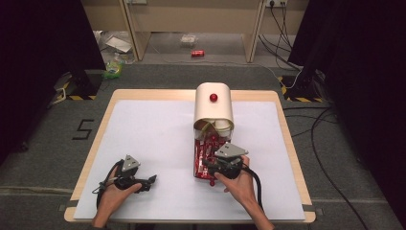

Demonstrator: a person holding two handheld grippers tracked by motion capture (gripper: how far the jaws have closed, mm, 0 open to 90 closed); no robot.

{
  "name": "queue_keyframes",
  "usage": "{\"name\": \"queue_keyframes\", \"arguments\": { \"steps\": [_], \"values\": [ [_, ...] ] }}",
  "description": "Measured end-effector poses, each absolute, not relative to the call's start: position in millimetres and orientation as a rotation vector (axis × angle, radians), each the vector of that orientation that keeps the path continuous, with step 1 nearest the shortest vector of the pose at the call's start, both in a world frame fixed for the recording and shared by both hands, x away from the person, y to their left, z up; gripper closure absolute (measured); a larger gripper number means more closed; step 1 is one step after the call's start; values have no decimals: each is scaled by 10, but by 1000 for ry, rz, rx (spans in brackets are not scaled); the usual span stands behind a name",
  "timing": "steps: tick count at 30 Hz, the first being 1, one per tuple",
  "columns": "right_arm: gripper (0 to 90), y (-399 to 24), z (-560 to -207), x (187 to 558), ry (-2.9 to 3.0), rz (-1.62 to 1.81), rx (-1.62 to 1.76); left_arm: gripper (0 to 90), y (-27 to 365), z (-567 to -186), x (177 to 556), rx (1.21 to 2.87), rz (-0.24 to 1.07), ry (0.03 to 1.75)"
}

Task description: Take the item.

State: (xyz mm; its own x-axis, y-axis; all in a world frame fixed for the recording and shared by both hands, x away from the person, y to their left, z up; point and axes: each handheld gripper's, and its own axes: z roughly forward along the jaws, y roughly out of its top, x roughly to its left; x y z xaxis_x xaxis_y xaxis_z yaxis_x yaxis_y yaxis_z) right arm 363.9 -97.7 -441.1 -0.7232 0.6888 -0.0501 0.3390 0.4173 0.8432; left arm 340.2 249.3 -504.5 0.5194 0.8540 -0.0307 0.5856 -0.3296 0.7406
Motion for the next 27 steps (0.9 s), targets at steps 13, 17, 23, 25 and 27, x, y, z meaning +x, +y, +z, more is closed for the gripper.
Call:
{"name": "queue_keyframes", "arguments": {
  "steps": [13,17,23,25,27],
  "values": [
    [449,-941,-4449,3653,2319,1201,888,76,2492,-5045,3402,2047,481,1169],
    [446,-891,-4491,3663,2336,1194,883,76,2492,-5045,3401,2047,481,1168],
    [455,-838,-4511,3689,2345,1182,889,76,2492,-5045,3402,2047,481,1168],
    [471,-841,-4518,3707,2342,1191,906,76,2491,-5046,3402,2044,481,1169],
    [490,-849,-4520,3721,2345,1197,916,76,2492,-5046,3401,2047,481,1168]
  ]
}}
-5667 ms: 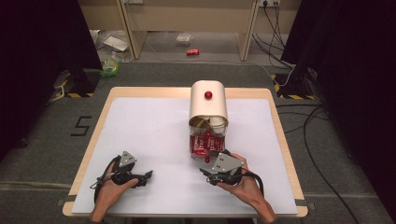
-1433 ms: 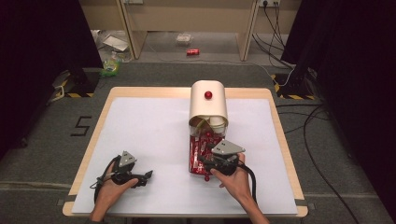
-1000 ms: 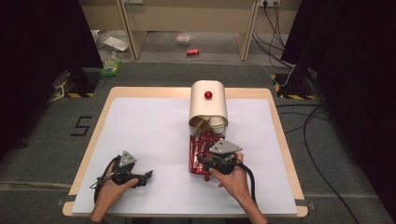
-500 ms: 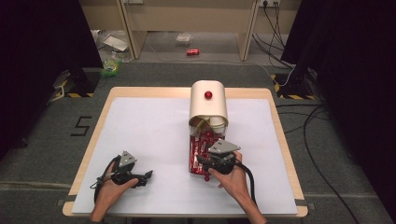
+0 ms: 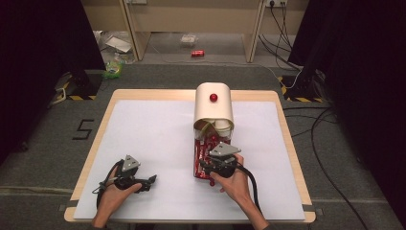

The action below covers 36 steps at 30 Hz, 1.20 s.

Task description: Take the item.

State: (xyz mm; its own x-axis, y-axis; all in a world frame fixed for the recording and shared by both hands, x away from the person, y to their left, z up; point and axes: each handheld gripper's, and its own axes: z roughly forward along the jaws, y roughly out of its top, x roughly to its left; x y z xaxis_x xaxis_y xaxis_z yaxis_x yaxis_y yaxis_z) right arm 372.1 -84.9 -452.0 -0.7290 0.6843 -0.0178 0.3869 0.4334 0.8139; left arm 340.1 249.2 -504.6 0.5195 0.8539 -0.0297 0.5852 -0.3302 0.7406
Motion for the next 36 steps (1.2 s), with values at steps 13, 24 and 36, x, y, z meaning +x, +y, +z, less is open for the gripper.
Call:
{"name": "queue_keyframes", "arguments": {
  "steps": [13,24,36],
  "values": [
    [637,-872,-4542,3811,2301,1248,1003,76,2491,-5045,3401,2047,482,1168],
    [805,-911,-4537,3832,2306,1225,962,76,2492,-5045,3401,2048,482,1168],
    [853,-1074,-4418,3812,2343,1275,938,76,2492,-5045,3401,2047,481,1168]
  ]
}}
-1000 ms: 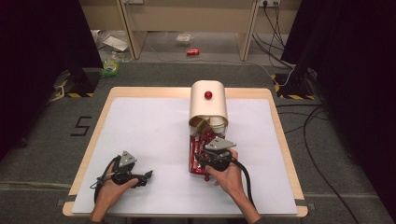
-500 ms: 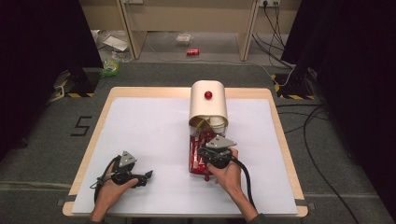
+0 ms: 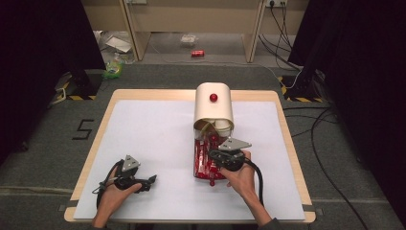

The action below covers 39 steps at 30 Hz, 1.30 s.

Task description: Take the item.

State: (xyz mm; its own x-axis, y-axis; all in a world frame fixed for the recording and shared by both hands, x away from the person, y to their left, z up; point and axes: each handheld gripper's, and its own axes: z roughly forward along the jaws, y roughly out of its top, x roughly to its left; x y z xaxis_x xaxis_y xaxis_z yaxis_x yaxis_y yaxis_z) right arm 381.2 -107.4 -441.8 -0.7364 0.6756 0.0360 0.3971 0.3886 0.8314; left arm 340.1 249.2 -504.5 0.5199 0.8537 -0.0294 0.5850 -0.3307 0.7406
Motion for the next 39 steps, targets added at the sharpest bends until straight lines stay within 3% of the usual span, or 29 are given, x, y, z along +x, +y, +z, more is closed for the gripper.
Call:
{"name": "queue_keyframes", "arguments": {
  "steps": [39],
  "values": [
    [853,-1394,-4310,3527,2365,1386,937,77,2493,-5045,3400,2046,482,1167]
  ]
}}
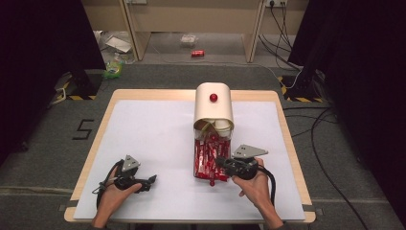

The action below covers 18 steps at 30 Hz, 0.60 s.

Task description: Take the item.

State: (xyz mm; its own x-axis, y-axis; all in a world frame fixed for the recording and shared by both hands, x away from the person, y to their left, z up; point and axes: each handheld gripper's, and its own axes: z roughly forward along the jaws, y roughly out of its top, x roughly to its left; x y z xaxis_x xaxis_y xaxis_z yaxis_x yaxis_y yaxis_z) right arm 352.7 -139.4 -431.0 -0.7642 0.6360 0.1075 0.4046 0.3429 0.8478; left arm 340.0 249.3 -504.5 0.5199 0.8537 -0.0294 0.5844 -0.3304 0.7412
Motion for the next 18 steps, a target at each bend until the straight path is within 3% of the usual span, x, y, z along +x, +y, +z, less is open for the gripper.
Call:
{"name": "queue_keyframes", "arguments": {
  "steps": [18],
  "values": [
    [853,-1747,-4255,3295,2300,1426,969,77,2494,-5045,3400,2046,481,1168]
  ]
}}
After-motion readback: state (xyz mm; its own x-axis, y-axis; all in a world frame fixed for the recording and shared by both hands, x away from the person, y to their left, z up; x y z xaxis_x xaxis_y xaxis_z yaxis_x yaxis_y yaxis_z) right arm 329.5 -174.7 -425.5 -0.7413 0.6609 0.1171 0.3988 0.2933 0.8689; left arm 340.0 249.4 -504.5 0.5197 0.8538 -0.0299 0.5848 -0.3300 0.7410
